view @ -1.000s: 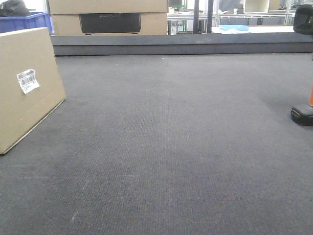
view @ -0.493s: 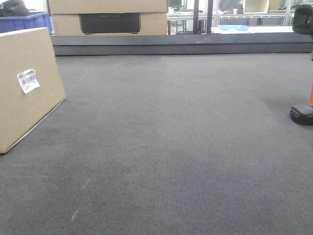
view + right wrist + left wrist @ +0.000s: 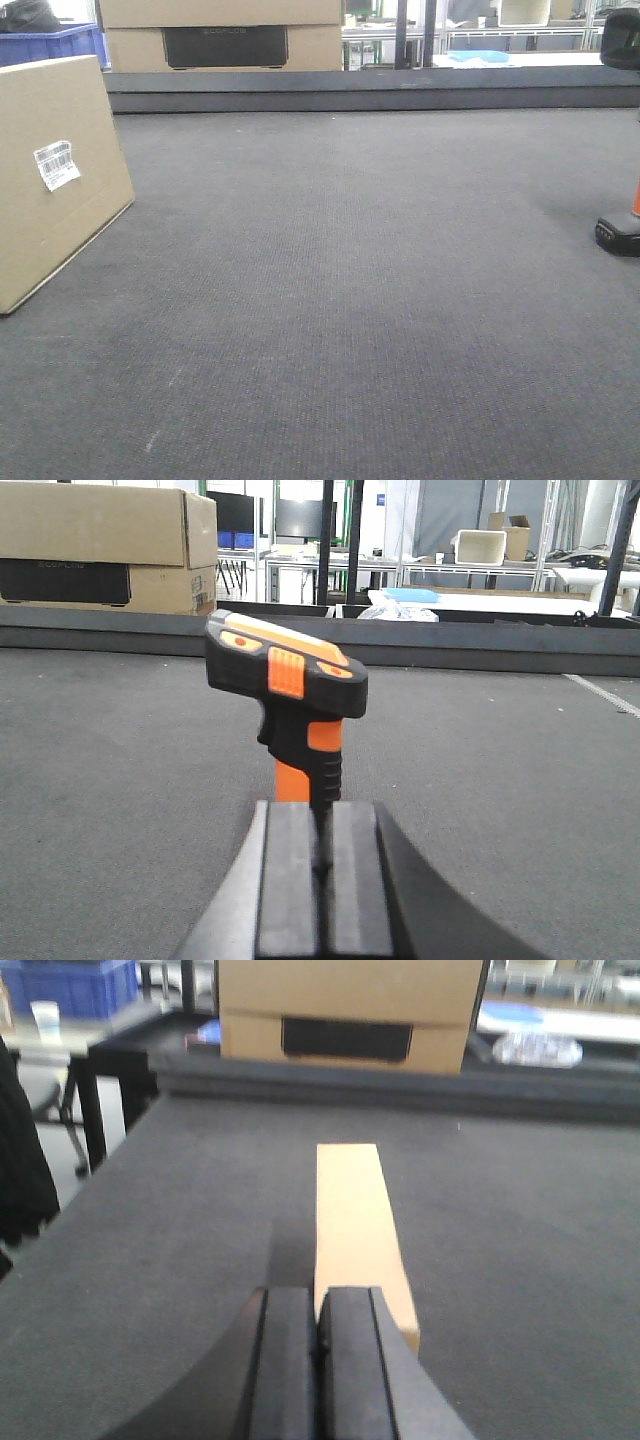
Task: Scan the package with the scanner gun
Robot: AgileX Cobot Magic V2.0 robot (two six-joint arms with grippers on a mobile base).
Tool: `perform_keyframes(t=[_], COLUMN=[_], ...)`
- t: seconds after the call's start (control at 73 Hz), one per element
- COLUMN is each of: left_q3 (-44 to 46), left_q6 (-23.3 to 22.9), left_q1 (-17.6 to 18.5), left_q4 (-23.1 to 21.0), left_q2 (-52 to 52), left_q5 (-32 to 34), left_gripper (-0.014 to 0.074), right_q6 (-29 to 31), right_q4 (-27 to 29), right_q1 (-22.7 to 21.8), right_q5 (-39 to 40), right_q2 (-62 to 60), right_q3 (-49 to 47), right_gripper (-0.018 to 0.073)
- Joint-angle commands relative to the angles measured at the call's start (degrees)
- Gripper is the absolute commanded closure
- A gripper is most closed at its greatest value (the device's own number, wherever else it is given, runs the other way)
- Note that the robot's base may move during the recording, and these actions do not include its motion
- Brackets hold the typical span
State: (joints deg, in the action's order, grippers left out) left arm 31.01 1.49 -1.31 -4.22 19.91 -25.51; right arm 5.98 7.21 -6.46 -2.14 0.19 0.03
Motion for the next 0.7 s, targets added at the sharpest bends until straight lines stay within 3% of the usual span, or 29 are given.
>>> perform_keyframes(t=[0.0, 0.247, 0.397, 0.507, 0.603, 0.685], left_q3=[5.83, 20.43, 32.17, 37.62, 41.33, 43.58], left_q6=[-0.03, -0.03, -0.03, -0.28, -4.7, -10.65], left_q1=[-0.07, 0.44, 0.87, 2.91, 5.39, 7.97], left_q4=[-0.91, -1.6, -3.09, -2.76, -0.98, 6.11], left_q2=[8.15, 25.68, 38.09, 44.63, 49.55, 53.45], left_q5=[-2.16, -4.7, -15.05, -15.74, -15.95, -17.46], left_gripper=[0.0708, 0.0708, 0.0708, 0.0708, 0.0708, 0.0708], right_q6=[0.17, 0.17, 0.17, 0.17, 0.17, 0.17], right_q4=[0.03, 0.03, 0.03, 0.03, 0.03, 0.03], right_q1=[-0.22, -0.22, -0.22, -0.22, -0.22, -0.22], right_q5=[1.62, 1.62, 1.62, 1.62, 1.62, 1.62], right_q2=[-0.19, -0.19, -0.19, -0.19, -0.19, -0.19], right_q3=[-0.03, -0.03, -0.03, -0.03, -0.03, -0.03], right_gripper=[0.0713, 0.0713, 0.0713, 0.0713, 0.0713, 0.0713])
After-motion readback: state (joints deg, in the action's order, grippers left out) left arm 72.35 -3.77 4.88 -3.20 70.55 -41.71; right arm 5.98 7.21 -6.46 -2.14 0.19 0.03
